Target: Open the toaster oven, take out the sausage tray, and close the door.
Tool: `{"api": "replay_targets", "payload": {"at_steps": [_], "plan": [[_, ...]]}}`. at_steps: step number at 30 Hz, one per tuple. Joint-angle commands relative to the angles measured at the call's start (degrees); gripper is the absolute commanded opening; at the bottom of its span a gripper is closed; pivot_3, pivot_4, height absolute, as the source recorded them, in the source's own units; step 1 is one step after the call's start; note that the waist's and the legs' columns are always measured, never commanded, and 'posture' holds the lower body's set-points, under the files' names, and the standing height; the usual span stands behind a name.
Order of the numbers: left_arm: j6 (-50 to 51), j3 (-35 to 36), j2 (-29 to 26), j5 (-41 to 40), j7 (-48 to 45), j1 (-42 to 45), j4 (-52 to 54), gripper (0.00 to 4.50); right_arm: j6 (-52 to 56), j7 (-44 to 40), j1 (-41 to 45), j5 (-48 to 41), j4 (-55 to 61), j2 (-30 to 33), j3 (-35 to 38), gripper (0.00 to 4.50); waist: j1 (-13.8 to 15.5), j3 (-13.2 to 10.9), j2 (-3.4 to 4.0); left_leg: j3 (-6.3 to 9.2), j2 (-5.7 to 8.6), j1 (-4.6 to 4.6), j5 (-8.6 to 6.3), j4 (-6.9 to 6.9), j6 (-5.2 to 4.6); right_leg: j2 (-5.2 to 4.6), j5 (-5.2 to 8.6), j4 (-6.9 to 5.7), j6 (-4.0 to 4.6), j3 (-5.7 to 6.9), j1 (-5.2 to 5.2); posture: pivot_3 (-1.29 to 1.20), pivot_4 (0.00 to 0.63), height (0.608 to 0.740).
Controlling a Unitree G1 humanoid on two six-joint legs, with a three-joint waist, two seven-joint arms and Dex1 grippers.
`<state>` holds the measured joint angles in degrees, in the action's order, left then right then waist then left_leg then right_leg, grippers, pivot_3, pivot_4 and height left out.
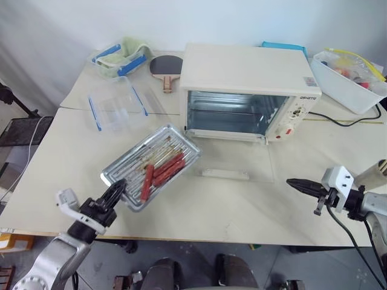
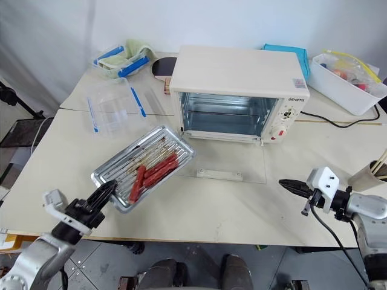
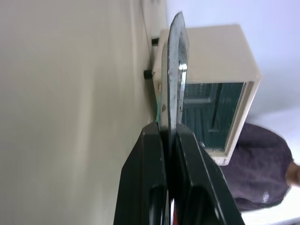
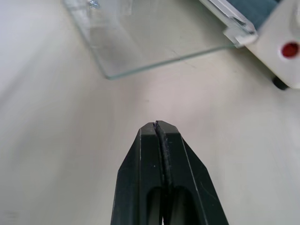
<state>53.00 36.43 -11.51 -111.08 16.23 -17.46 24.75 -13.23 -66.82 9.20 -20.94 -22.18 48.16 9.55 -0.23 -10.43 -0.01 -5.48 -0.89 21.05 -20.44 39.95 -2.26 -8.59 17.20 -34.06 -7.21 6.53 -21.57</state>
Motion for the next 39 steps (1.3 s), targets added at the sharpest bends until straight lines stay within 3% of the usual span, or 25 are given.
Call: {"api": "replay_targets", "payload": {"at_steps": [1, 10, 19, 32, 38, 39], "plan": [[-3.7, -1.1, 0.6, -1.9, -3.3, -5.0, 5.7, 0.0, 0.8, -1.1, 3.0, 0.3, -3.2, -0.9, 0.0, 0.03, 0.2, 0.0, 0.06, 0.0, 0.0, 0.0, -0.01, 0.0, 0.01, -0.01, 0.0, 0.02, 0.0, 0.0, 0.0, 0.0, 0.15, 0.74], [-16.0, -1.1, 7.2, -1.9, 0.5, -5.8, 9.5, 0.0, -0.3, -3.5, 9.9, 2.7, -13.8, -5.1, -2.3, 0.03, 0.0, 0.0, 0.19, 0.05, 0.03, 0.08, -0.11, 0.0, 0.04, -0.05, 0.01, 0.19, 0.02, -0.05, 0.01, 0.0, 0.15, 0.74], [-16.8, -1.2, 8.0, -1.9, 1.2, -4.1, 8.4, 0.0, 6.2, -10.1, 12.6, -6.9, -9.8, -8.4, 2.1, 0.03, 0.2, 0.0, 0.24, 0.03, 0.0, 0.08, -0.09, 0.03, 0.0, 0.04, 0.0, 0.17, 0.01, 0.0, 0.04, 0.0, 0.15, 0.74], [-7.9, 2.7, 2.8, -1.9, -3.7, -2.6, 1.7, 0.0, 23.9, -3.7, 14.3, -18.6, 9.9, -8.1, 9.5, 0.03, 0.2, 0.0, 0.27, 0.09, -0.03, 0.12, -0.23, -0.02, 0.05, 0.0, 0.01, 0.2, 0.02, 0.0, -0.02, 0.0, 0.15, 0.74], [3.1, -0.2, -8.1, -1.9, -12.3, -3.5, -3.1, 0.0, 22.7, -0.9, 11.4, -17.0, 14.9, -7.5, 11.5, 0.03, 0.3, 0.0, 0.31, 0.12, -0.01, 0.18, -0.3, -0.07, 0.1, 0.0, 0.02, 0.23, 0.03, -0.01, -0.08, 0.0, 0.15, 0.74], [5.0, -1.3, -10.7, -1.9, -13.3, -3.0, -4.5, 0.0, 23.4, -1.2, 9.5, -17.2, 16.3, -6.9, 12.0, 0.19, 0.4, 0.0, 0.31, 0.12, 0.0, 0.17, -0.31, -0.1, 0.1, 0.0, 0.02, 0.22, 0.04, -0.02, -0.09, 0.0, 0.15, 0.74]]}}
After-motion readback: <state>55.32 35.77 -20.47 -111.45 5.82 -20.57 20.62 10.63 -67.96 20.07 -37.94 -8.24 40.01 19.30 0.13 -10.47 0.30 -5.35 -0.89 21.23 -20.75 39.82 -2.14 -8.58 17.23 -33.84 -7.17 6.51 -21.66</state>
